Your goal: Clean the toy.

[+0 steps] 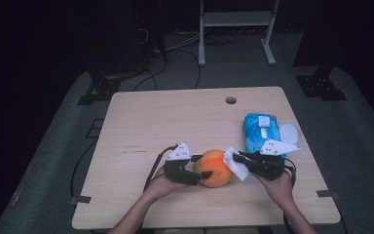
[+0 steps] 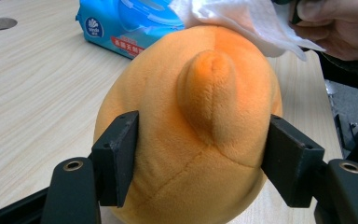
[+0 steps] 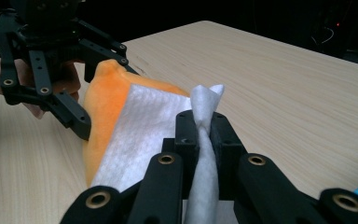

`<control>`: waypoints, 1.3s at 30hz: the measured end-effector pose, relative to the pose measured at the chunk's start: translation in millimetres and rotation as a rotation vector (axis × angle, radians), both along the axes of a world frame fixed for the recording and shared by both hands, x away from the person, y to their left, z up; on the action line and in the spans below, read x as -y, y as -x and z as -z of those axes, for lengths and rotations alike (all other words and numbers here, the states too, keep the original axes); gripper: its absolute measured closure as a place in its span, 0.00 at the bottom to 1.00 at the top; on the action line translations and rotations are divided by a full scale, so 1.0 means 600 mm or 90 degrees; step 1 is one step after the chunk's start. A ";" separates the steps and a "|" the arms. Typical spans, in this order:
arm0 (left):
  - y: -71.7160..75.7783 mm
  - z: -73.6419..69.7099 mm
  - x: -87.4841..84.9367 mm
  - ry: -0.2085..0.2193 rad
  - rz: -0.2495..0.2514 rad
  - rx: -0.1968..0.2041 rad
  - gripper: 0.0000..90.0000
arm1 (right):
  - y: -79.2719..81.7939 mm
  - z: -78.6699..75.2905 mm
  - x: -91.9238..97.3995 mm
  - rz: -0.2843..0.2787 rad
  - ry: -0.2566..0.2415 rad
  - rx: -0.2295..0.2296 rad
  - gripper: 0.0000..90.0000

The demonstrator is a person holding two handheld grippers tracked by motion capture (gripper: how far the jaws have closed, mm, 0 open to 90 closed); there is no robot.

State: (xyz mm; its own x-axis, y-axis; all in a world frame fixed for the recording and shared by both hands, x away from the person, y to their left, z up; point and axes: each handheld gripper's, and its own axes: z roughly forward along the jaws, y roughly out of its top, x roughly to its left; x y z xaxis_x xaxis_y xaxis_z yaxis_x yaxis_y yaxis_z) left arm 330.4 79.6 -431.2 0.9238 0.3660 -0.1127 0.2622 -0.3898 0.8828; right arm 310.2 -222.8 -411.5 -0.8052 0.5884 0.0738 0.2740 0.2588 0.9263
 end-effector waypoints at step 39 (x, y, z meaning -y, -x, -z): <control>-0.002 -0.001 0.008 0.007 -0.035 -0.024 0.36 | -0.020 -0.001 0.002 0.024 0.015 0.016 0.92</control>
State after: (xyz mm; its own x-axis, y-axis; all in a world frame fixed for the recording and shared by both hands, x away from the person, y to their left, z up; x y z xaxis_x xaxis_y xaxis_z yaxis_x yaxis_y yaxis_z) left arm 331.4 74.7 -430.6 0.8974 0.4144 -0.1516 0.3164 -0.3649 0.8756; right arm 322.5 -223.7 -411.2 -0.7840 0.6195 0.0398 0.2613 0.2713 0.9263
